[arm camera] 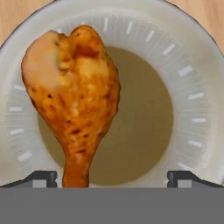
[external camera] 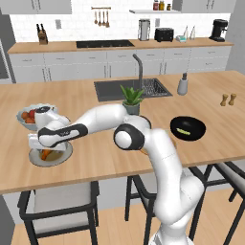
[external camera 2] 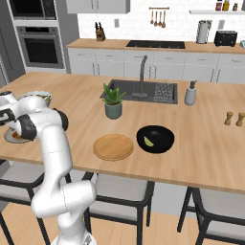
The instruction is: Pick the chicken drumstick and lemon wedge from their plates and place them in the bowl. Then put the bowl in the fridge.
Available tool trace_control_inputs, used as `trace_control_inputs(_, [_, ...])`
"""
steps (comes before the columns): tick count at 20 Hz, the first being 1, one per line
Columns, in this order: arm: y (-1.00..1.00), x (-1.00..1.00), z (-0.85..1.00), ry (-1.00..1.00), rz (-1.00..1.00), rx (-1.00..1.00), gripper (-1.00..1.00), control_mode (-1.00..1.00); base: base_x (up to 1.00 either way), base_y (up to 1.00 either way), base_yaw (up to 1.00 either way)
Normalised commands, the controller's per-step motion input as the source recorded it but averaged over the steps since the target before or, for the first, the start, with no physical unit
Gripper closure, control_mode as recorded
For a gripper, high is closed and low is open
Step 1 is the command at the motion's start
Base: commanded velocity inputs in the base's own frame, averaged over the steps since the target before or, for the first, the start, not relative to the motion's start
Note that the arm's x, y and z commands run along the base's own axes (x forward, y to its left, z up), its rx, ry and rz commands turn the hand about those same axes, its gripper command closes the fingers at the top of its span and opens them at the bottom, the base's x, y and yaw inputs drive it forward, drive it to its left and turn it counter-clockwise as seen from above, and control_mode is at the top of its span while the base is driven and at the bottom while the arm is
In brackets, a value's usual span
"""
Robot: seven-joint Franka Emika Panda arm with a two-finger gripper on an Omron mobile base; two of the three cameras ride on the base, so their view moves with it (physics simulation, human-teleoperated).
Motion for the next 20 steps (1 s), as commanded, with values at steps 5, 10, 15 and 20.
trace_control_inputs(5, [0.18,0.21,-0.16,0.0,0.0,0.0,-1.0,-1.0,0.0,0.0,0.0])
trace_control_inputs(10, [0.07,0.04,-0.2,0.0,0.0,0.0,-1.0,-1.0,0.0,0.0,0.0])
trace_control_inputs(15, [0.0,0.04,-0.11,0.0,0.0,0.0,-1.0,-1.0,0.0,0.0,0.0])
trace_control_inputs(20, [0.0,0.0,-0.1,0.0,0.0,0.0,-1.0,-1.0,0.0,0.0,0.0])
